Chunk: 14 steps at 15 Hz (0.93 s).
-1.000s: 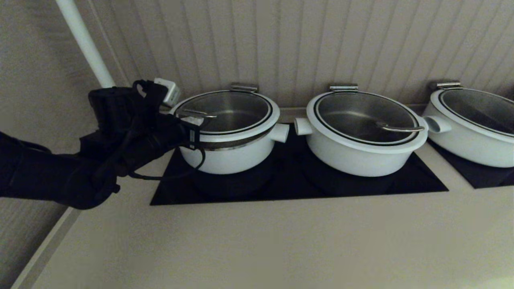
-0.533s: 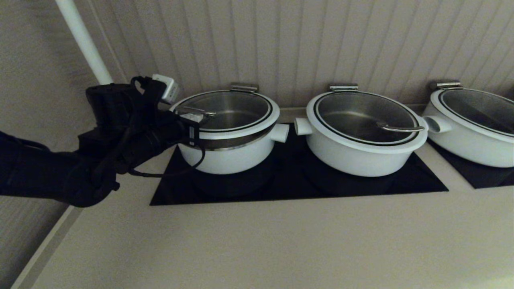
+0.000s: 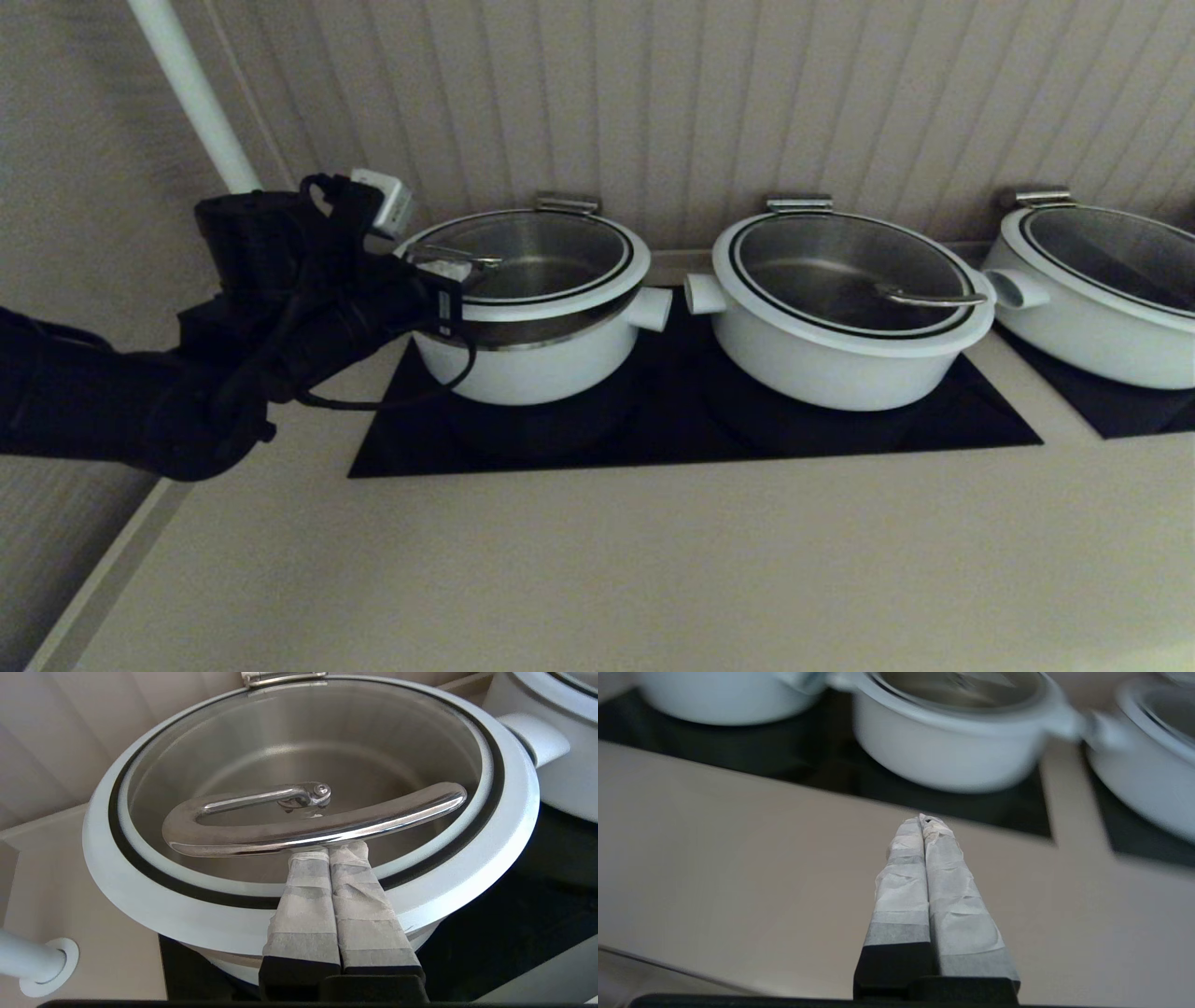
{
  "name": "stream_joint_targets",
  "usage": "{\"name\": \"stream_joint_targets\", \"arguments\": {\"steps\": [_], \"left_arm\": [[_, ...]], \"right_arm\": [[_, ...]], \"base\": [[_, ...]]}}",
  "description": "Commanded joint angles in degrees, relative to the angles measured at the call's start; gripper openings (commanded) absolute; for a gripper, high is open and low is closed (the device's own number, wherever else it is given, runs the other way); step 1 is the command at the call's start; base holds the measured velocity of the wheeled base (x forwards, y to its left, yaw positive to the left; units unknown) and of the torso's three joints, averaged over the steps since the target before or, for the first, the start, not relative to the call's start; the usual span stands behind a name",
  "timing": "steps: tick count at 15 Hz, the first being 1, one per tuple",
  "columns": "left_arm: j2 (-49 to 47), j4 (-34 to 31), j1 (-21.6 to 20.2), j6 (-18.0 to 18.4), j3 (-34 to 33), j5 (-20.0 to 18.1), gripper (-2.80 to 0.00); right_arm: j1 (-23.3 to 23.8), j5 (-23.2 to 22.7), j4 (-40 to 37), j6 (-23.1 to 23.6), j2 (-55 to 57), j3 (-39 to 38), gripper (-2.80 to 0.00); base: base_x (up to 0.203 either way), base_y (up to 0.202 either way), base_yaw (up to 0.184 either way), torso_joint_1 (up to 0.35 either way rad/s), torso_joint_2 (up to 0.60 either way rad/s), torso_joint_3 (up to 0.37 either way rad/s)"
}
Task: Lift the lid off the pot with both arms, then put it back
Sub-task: Hold the pot lid with the right arm
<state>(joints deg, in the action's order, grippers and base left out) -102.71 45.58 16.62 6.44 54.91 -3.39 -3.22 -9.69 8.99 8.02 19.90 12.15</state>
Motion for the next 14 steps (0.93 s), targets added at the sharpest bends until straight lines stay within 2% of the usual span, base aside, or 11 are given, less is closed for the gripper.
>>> {"name": "stream_joint_targets", "arguments": {"steps": [1,5,8,12,14], "left_arm": [[0.2,0.3,0.0,0.0,0.8,0.0,-2.8],[-0.7,0.1,0.0,0.0,2.7,0.0,-2.8],[-0.9,0.1,0.0,0.0,2.7,0.0,-2.8],[-1.3,0.2,0.0,0.1,2.5,0.0,-2.8],[-1.3,0.2,0.0,0.1,2.7,-0.1,-2.8]], "right_arm": [[-1.5,-3.9,6.6,1.2,14.3,1.9,-2.8],[-2.1,-15.6,16.0,6.4,31.7,7.0,-2.8],[-4.3,-23.7,19.2,10.8,40.5,10.8,-2.8],[-15.2,-26.1,21.0,12.7,49.3,13.8,-2.8],[-19.0,-27.0,23.8,12.6,54.8,15.4,-2.8]], "base": [[0.0,0.0,0.0,0.0,0.0,0.0],[0.0,0.0,0.0,0.0,0.0,0.0],[0.0,0.0,0.0,0.0,0.0,0.0],[0.0,0.0,0.0,0.0,0.0,0.0],[0.0,0.0,0.0,0.0,0.0,0.0]]}}
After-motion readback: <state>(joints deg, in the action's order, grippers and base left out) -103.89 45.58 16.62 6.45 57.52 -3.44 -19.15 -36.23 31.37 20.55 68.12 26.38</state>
